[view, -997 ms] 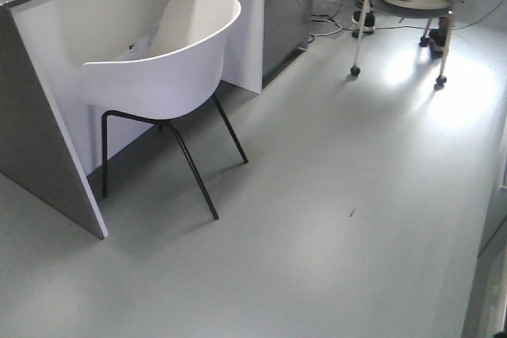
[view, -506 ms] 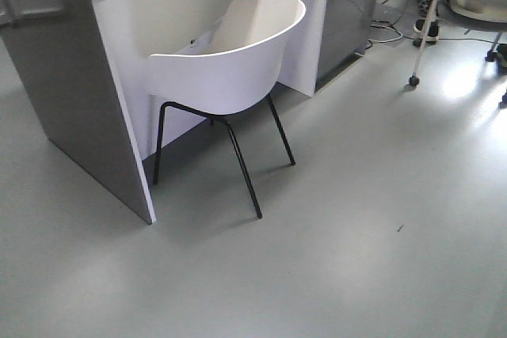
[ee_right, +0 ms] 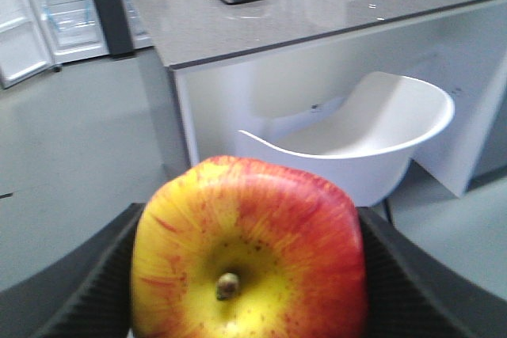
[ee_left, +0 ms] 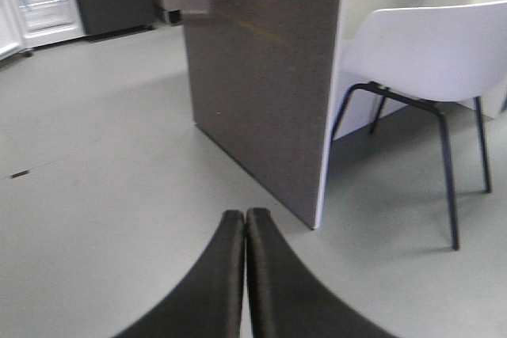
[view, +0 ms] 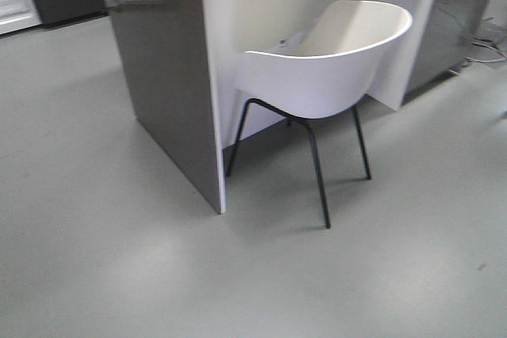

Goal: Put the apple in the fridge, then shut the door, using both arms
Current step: 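Drive the base away from the counter, holding the apple in the right gripper, then drive toward the open white refrigerator carrying the apple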

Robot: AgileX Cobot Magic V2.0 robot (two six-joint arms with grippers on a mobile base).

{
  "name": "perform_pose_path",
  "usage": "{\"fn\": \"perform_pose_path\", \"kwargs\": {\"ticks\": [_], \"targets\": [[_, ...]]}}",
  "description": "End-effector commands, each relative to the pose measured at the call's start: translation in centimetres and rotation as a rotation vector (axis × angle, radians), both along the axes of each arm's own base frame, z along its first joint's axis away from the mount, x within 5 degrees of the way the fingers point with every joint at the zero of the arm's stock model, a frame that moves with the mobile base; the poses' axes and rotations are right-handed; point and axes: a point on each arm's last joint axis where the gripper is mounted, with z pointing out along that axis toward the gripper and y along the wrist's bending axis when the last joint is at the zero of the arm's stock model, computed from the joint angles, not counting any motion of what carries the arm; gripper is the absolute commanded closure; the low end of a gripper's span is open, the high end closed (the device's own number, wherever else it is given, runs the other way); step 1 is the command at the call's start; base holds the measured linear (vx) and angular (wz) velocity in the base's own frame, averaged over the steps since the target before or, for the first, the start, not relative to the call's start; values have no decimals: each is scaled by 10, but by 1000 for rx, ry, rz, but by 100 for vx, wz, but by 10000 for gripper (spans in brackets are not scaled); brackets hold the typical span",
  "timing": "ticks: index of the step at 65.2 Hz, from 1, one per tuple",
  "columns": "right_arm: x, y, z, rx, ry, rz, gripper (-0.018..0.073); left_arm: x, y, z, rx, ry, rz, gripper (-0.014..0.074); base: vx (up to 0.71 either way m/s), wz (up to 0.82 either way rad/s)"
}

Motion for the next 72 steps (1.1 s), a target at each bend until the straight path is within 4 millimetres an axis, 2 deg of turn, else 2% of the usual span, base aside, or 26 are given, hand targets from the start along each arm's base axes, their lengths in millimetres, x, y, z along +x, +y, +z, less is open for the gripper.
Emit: {"fn": "perform_pose_path", "kwargs": {"ticks": [1,36,72], "targets": [[-11,-2,22,18,-134,-20,401,0,0,13,-3,-101,-2,603,2,45],[-11,-2,22,18,-134,-20,401,0,0,13,-3,-101,-2,603,3,45],[-11,-2,22,18,-134,-20,401,0,0,13,-3,-101,-2,603,7,29]]}}
